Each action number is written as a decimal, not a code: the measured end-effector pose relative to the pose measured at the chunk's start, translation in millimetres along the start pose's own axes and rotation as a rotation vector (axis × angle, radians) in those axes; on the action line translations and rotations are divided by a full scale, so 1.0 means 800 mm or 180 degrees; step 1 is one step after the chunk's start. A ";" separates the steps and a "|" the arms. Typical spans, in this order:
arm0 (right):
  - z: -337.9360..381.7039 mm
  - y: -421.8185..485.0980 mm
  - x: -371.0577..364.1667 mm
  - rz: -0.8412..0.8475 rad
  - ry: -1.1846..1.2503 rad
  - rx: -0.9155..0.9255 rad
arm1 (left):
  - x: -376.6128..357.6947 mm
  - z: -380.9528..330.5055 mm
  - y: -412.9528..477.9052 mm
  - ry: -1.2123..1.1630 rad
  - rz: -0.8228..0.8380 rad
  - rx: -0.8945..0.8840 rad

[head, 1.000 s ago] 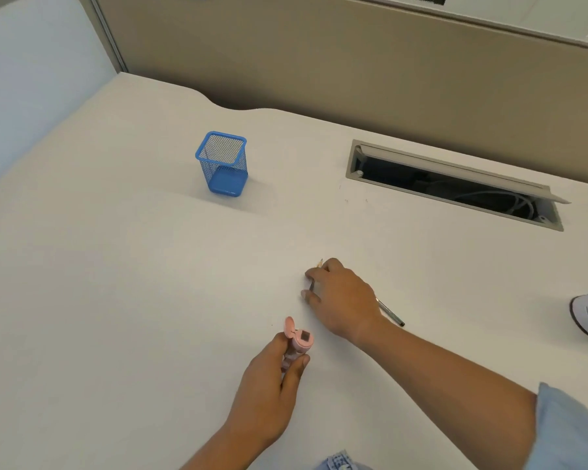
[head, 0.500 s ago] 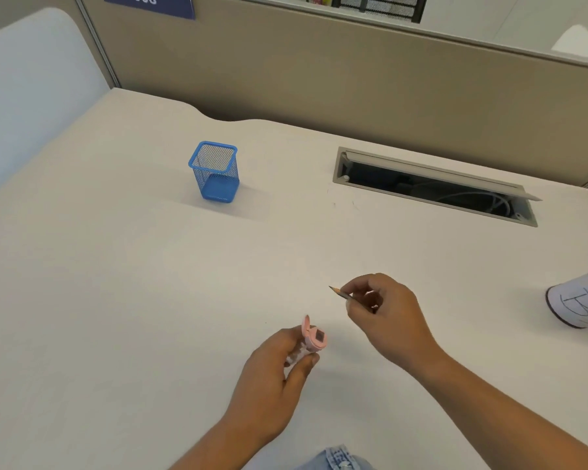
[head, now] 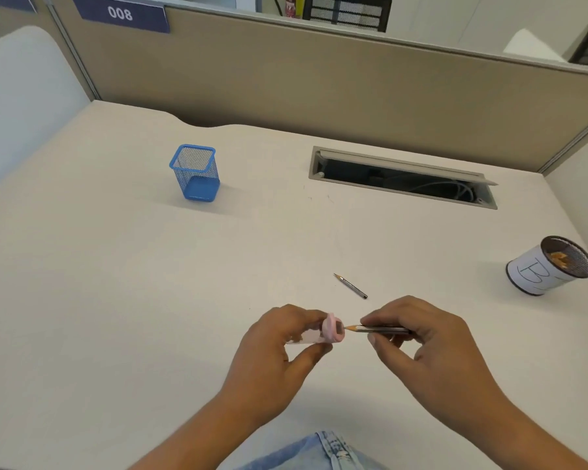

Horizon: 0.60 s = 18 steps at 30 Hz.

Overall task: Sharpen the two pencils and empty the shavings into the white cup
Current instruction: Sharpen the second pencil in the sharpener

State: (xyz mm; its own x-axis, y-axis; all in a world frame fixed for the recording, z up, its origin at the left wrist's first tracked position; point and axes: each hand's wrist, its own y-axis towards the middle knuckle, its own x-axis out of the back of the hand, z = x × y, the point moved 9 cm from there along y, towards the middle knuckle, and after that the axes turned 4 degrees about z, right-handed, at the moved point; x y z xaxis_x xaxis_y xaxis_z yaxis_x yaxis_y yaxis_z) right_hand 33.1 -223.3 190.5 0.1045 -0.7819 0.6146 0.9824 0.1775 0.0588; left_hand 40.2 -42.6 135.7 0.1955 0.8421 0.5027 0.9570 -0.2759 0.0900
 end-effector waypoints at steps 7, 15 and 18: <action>0.016 -0.013 -0.008 0.0095 -0.0362 0.0288 | -0.005 -0.002 -0.008 0.0190 0.0018 0.0000; 0.021 -0.015 -0.017 0.0218 -0.0434 0.0467 | -0.003 -0.006 -0.014 0.0144 0.0060 0.0116; 0.022 -0.016 -0.013 0.0189 -0.0529 0.0598 | 0.000 -0.005 -0.014 -0.0148 0.0109 0.0206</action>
State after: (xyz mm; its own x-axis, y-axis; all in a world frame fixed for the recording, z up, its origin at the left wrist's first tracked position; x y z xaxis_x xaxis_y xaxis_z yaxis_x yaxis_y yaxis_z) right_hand 16.8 -207.2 197.1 0.1189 -0.6605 0.7413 0.9275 0.3403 0.1545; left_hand 28.4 -40.9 138.0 0.2367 0.8536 0.4641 0.9611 -0.2756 0.0168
